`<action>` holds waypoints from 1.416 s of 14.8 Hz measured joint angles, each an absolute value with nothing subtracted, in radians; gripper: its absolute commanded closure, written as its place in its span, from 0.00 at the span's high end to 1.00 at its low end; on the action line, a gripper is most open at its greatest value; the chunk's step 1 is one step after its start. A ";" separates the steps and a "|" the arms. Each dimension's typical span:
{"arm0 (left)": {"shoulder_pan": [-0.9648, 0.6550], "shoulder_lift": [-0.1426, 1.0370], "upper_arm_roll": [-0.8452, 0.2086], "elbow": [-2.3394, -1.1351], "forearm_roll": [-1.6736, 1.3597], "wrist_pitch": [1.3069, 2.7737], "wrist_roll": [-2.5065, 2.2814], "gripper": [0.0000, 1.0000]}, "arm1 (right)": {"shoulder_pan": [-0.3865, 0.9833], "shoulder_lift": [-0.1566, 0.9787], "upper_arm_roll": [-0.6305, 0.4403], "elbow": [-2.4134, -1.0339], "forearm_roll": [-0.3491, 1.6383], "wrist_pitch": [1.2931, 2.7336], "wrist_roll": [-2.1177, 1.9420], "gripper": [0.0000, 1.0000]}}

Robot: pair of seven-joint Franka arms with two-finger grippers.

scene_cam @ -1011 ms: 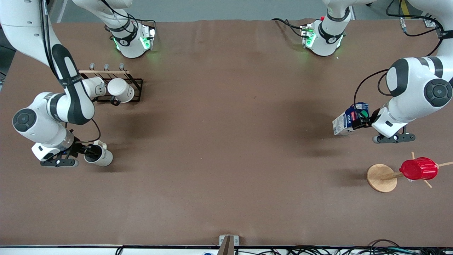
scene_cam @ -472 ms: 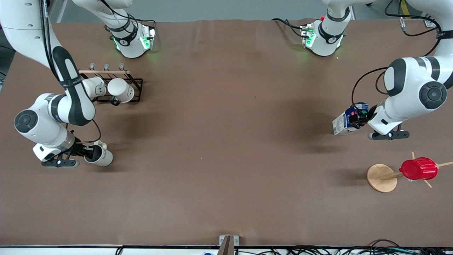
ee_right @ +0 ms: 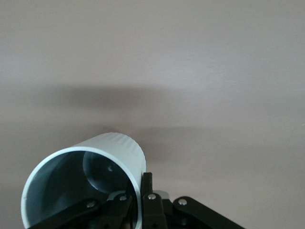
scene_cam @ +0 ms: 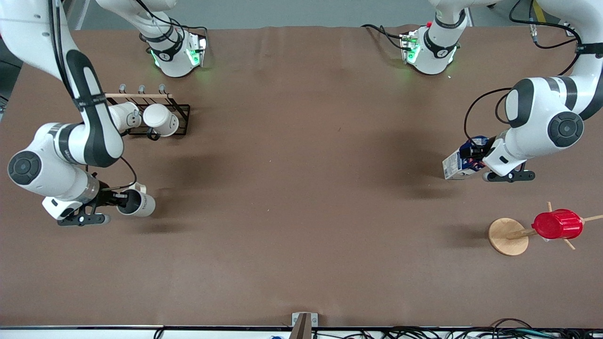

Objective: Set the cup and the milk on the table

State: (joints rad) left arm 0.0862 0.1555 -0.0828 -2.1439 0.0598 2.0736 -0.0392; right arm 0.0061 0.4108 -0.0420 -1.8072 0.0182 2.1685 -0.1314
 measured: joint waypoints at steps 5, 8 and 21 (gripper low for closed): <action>0.086 0.154 -0.086 -2.144 0.060 2.074 -0.039 0.51 | 0.039 0.350 0.220 -1.783 0.011 2.086 0.240 0.00; 0.086 0.152 -0.086 -2.143 0.060 2.074 -0.039 0.42 | 0.114 0.362 0.329 -1.763 -0.079 2.098 0.539 0.00; 0.079 0.150 -0.086 -2.057 0.058 2.075 -0.039 0.12 | 0.348 0.682 0.423 -1.627 -0.381 2.309 1.039 0.05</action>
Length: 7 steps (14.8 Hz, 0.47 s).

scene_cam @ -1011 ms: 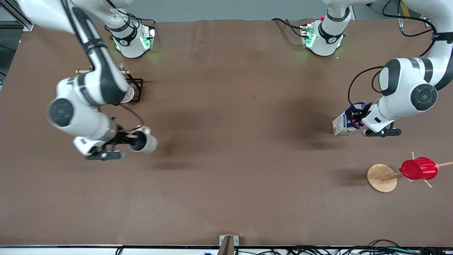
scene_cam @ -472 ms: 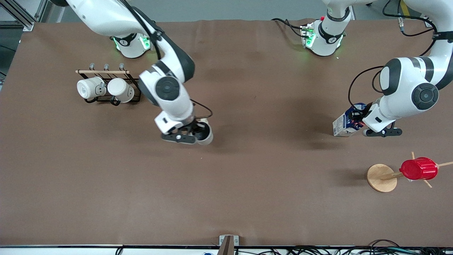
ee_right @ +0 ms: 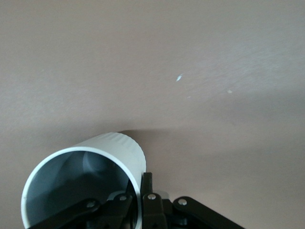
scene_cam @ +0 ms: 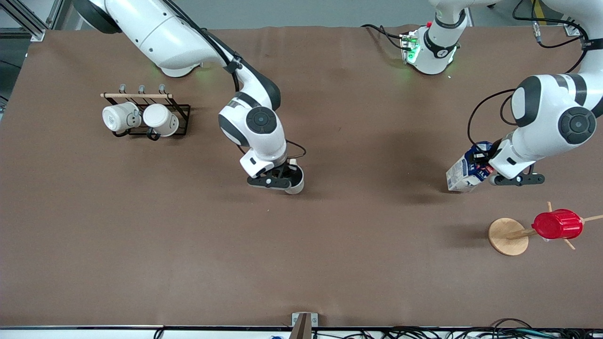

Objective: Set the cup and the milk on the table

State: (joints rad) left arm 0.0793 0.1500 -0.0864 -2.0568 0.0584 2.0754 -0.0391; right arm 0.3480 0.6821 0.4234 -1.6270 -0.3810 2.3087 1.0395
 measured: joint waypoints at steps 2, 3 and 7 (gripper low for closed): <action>0.074 0.160 -0.098 -2.001 0.038 2.075 -0.039 0.10 | 0.356 0.688 0.424 -1.625 -0.399 2.309 1.050 0.15; 0.073 0.172 -0.113 -1.968 0.025 2.074 -0.039 0.10 | 0.357 0.691 0.424 -1.625 -0.407 2.310 1.053 0.31; 0.064 0.269 -0.187 -1.795 0.012 1.998 -0.071 0.10 | 0.358 0.696 0.424 -1.623 -0.416 2.310 1.055 1.00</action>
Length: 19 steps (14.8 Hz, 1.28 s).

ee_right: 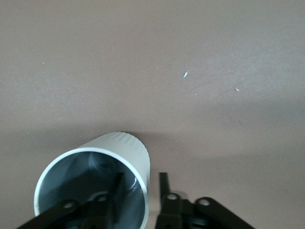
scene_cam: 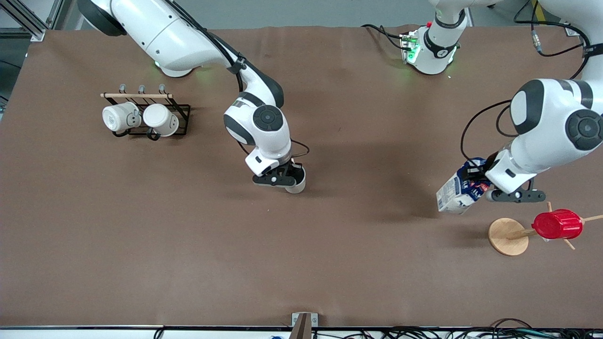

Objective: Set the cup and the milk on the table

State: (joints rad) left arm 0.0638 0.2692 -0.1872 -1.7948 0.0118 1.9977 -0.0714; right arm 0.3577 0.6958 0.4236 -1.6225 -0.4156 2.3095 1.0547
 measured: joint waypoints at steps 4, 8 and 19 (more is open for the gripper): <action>-0.032 0.401 -0.208 -1.634 0.012 1.939 -0.134 0.05 | 0.340 0.677 0.430 -1.596 -0.419 2.299 1.055 1.00; -0.121 0.479 -0.209 -1.572 0.012 1.938 -0.231 0.03 | 0.206 0.514 0.453 -1.562 -0.426 2.118 0.990 1.00; -0.405 0.607 -0.209 -1.406 0.012 1.934 -0.554 0.01 | 0.028 0.116 0.006 -1.565 -0.071 1.839 0.343 1.00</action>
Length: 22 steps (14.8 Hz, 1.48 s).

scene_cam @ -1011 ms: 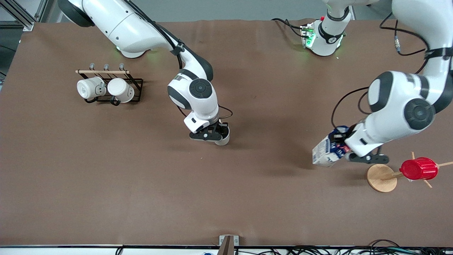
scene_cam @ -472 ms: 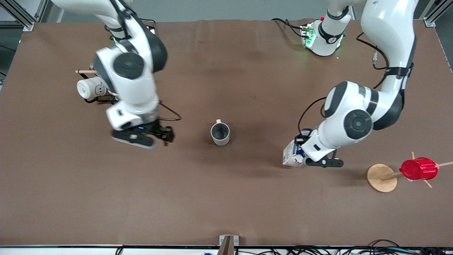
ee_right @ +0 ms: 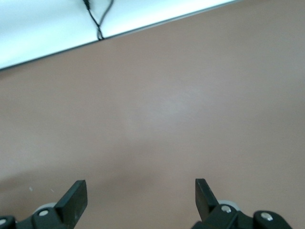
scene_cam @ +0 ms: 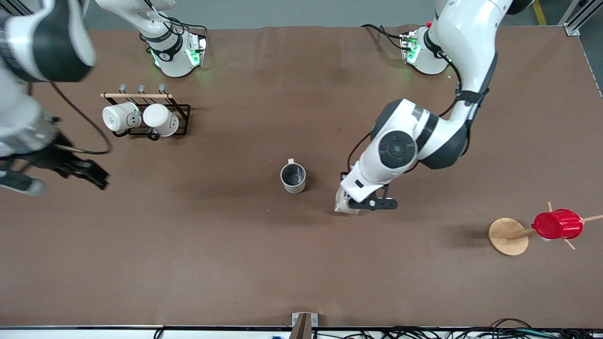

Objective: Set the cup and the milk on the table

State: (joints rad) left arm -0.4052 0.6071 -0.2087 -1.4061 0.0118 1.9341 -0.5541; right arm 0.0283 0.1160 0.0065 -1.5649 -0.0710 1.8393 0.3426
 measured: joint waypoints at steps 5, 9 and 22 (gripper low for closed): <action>-0.470 0.664 -0.206 -1.350 0.012 1.933 -0.655 0.01 | 0.022 0.034 -0.099 -1.487 0.032 1.544 0.162 1.00; -0.501 0.689 -0.206 -1.341 0.012 1.931 -0.697 0.01 | 0.036 0.026 -0.090 -1.454 0.033 1.485 0.145 1.00; -0.523 0.698 -0.209 -1.338 -0.018 1.859 -0.710 0.19 | 0.037 0.036 -0.091 -1.455 0.033 1.497 0.072 1.00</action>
